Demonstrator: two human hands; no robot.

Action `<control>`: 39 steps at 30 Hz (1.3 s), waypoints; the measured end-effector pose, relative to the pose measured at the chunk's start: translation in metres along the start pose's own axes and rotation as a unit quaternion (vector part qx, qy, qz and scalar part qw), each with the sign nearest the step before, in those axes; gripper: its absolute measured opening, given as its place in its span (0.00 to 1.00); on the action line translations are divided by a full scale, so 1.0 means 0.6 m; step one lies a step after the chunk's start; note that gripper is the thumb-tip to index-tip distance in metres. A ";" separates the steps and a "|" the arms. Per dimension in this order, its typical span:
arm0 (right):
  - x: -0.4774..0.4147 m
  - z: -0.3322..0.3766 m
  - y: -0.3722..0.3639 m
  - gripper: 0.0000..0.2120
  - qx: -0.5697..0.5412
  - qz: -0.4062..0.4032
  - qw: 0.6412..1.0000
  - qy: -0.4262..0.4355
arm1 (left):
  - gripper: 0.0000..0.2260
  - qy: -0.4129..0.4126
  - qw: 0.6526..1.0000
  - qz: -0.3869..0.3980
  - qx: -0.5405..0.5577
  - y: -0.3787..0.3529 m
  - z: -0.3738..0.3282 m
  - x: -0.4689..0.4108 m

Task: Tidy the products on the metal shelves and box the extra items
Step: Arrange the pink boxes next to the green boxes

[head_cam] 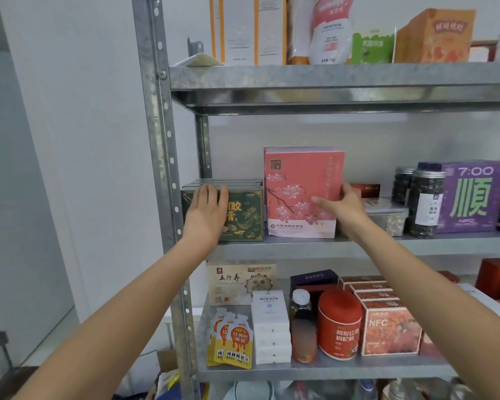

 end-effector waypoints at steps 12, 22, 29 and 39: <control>0.079 0.022 0.054 0.30 -0.181 -0.018 0.983 0.011 | 0.50 0.022 0.966 0.055 0.253 0.021 -0.018 0.010; 0.214 -0.076 0.001 0.30 -0.317 0.198 0.898 -0.233 | 0.33 0.188 0.597 0.192 0.756 0.006 -0.183 0.148; 0.345 -0.187 -0.033 0.25 -0.299 0.291 0.855 -0.308 | 0.17 0.258 0.516 0.252 0.777 -0.059 -0.217 0.249; 0.411 -0.266 -0.040 0.21 -0.276 0.202 0.877 -0.338 | 0.20 0.345 0.348 0.327 0.808 -0.138 -0.249 0.430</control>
Point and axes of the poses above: each hand's wrist, its own x-axis away from the middle knuckle, its own y-axis out of the back of the hand, z = x × y, the point moved 9 cm from there along -x, towards the middle knuckle, and after that the axes turned 15 degrees about x, right-handed, at the moved point
